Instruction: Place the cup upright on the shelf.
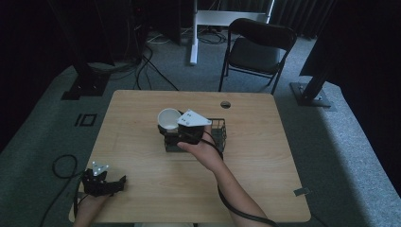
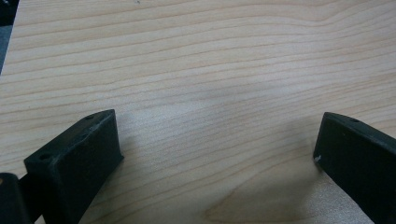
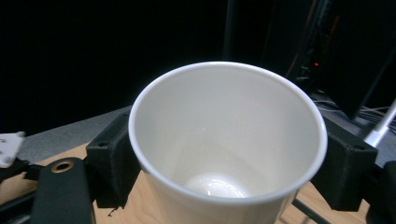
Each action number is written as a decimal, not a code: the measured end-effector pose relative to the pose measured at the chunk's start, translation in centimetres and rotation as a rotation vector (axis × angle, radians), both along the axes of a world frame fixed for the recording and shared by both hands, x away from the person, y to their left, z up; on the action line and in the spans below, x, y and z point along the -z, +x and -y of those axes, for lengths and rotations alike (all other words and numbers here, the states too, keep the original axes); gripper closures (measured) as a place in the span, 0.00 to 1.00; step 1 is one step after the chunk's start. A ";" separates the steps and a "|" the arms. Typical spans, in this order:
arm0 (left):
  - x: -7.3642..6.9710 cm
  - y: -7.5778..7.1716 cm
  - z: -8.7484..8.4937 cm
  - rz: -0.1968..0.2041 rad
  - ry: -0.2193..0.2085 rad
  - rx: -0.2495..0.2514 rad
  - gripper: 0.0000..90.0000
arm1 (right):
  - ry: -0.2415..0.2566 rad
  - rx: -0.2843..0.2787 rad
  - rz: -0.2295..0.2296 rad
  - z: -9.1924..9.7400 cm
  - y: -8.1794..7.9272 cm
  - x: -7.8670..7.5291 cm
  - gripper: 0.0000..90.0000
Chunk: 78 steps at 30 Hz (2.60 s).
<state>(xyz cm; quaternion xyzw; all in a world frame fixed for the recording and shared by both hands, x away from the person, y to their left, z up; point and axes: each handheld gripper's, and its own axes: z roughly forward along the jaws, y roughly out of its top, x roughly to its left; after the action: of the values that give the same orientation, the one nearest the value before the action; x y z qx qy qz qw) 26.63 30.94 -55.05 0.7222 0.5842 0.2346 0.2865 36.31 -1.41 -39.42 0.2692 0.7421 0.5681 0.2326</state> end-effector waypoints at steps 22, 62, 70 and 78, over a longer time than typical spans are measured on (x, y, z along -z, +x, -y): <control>0.0 0.0 0.0 -0.001 0.001 0.001 0.01 | -0.048 0.201 -0.045 6.6 3.4 2.6 0.22; 0.0 0.0 0.0 -0.001 0.000 0.001 0.01 | -0.079 0.235 -0.166 7.4 5.4 7.3 0.22; 0.0 0.0 0.0 -0.001 0.000 0.001 0.01 | -0.122 0.212 -0.163 7.6 5.4 7.1 0.15; 0.0 0.0 0.0 -0.001 0.000 0.001 0.01 | -0.092 0.215 -0.167 8.3 4.8 6.9 0.14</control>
<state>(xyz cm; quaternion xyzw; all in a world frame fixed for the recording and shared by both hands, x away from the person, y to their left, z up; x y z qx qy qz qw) 26.62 30.95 -55.04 0.7226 0.5840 0.2343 0.2863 41.07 -9.68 -46.27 0.3826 0.7509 0.4809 0.2419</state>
